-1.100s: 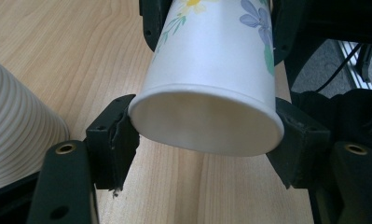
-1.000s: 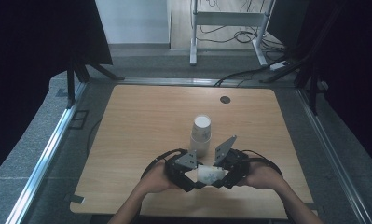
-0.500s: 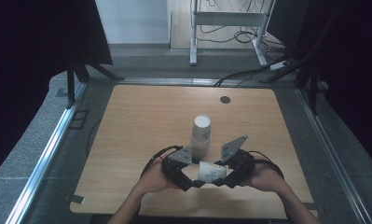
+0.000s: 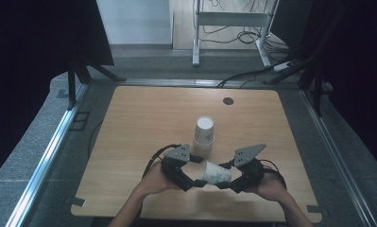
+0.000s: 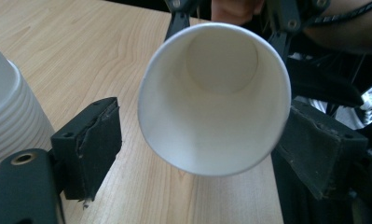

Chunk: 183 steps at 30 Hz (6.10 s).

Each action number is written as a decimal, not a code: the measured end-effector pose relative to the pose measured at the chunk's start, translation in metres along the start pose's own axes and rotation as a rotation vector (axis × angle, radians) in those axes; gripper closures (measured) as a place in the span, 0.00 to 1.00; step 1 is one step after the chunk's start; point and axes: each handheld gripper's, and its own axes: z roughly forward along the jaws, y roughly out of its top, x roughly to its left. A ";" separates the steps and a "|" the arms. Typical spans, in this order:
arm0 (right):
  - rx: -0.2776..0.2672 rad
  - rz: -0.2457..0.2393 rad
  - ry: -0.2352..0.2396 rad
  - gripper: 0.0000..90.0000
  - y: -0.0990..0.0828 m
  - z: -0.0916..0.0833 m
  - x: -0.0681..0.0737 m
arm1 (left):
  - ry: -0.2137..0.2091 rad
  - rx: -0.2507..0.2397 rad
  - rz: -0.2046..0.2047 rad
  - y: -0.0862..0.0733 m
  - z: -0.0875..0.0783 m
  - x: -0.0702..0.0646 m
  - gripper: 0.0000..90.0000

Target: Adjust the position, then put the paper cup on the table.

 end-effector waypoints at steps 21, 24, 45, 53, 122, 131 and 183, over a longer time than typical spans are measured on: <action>-0.194 0.000 -0.007 0.40 -0.022 0.009 0.003 | -0.035 -0.035 -0.009 0.001 0.001 0.000 0.19; -0.207 -0.005 -0.002 0.40 -0.021 0.010 0.003 | -0.035 -0.038 -0.007 0.001 0.001 0.000 0.21; -0.195 -0.015 0.005 0.38 -0.019 0.014 0.003 | -0.024 -0.030 0.021 0.002 -0.001 -0.002 0.31; -0.144 -0.004 0.016 0.25 -0.014 0.013 0.002 | -0.012 0.021 0.046 0.005 0.000 -0.004 0.31; -0.165 -0.024 0.004 0.40 -0.001 0.021 0.005 | 0.007 -0.003 0.077 0.031 -0.010 -0.009 0.24; -0.186 -0.007 0.003 0.40 -0.005 0.023 0.003 | 0.019 -0.006 0.085 0.030 -0.010 -0.009 0.30; 0.006 0.108 -0.228 0.15 -0.041 0.011 -0.013 | 0.359 0.270 -0.033 -0.006 -0.051 0.011 0.32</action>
